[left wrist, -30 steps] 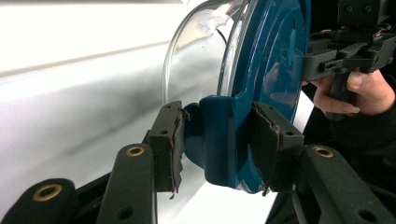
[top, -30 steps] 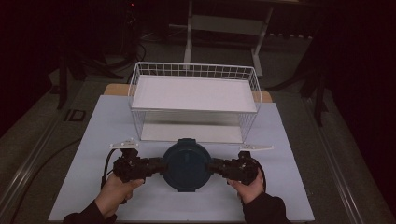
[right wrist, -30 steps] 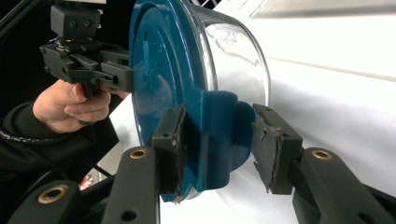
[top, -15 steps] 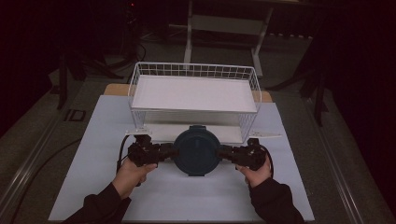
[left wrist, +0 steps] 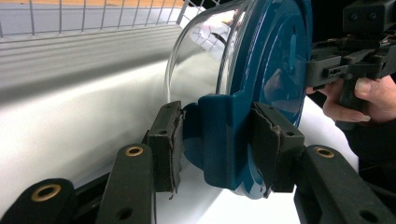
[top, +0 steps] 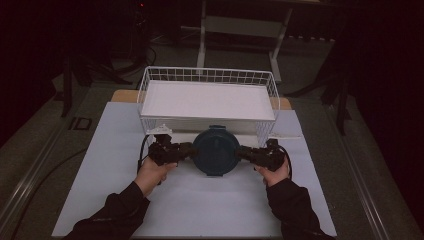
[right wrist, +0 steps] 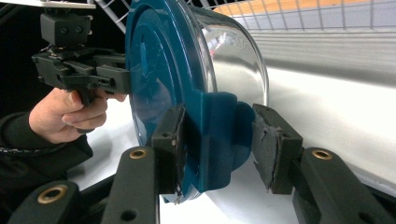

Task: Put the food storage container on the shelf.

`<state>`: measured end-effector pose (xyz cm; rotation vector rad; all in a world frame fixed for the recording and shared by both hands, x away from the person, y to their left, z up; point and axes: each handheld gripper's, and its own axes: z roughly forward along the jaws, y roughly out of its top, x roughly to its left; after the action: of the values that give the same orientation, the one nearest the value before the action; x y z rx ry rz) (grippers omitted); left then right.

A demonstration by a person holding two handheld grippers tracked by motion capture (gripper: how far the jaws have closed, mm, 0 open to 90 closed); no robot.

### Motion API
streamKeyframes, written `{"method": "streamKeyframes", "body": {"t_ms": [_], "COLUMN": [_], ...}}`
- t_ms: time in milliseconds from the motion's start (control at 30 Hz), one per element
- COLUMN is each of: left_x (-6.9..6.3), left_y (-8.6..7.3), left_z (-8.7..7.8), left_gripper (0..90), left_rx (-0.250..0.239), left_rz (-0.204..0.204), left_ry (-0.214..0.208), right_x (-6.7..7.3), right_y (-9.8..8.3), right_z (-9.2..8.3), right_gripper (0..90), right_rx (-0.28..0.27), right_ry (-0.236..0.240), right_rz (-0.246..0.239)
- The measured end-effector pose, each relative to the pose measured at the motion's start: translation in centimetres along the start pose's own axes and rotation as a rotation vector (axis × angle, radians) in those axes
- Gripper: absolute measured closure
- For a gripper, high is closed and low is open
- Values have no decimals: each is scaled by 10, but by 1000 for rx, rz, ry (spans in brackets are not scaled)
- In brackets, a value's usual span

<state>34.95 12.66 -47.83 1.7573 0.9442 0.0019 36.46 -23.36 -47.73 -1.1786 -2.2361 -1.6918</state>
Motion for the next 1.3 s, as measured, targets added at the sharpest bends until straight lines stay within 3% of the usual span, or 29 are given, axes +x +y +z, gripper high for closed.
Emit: {"method": "streamKeyframes", "body": {"t_ms": [200, 567, 767, 900, 1067, 1133, 1200, 1233, 1267, 1300], "left_x": [14, 39, 45, 47, 44, 45, 48, 49, 48, 48], "left_y": [0, -7, -7, -4, -5, -4, -6, -7, -8, -8], "left_z": [9, 19, 20, 21, 23, 25, 26, 27, 27, 27], "left_gripper": [549, 547, 546, 545, 537, 524, 519, 507, 498, 488], "left_rx": [13, 14, 6, 12, -15, -21, -23, -27, -39, -39], "left_rz": [-5, -57, -79, -73, -69, -83, -99, -95, -53, -53], "left_ry": [-2, 21, 4, -2, 13, 15, 2, 2, 22, 22], "right_x": [-10, -26, -27, -28, -31, -31, -31, -29, -29, -28], "right_y": [-1, -1, 4, 6, 4, 3, 4, 4, 4, 4], "right_z": [7, 31, 34, 35, 34, 35, 35, 36, 37, 37], "right_gripper": [566, 563, 561, 559, 551, 533, 533, 538, 536, 528], "right_rx": [1, 21, 12, 22, 18, -5, -6, -10, -11, -16], "right_ry": [-14, -50, -66, -68, -64, -111, -118, -139, -143, -156], "right_rz": [9, 28, 27, 31, 72, 53, 51, 38, 36, 32]}}
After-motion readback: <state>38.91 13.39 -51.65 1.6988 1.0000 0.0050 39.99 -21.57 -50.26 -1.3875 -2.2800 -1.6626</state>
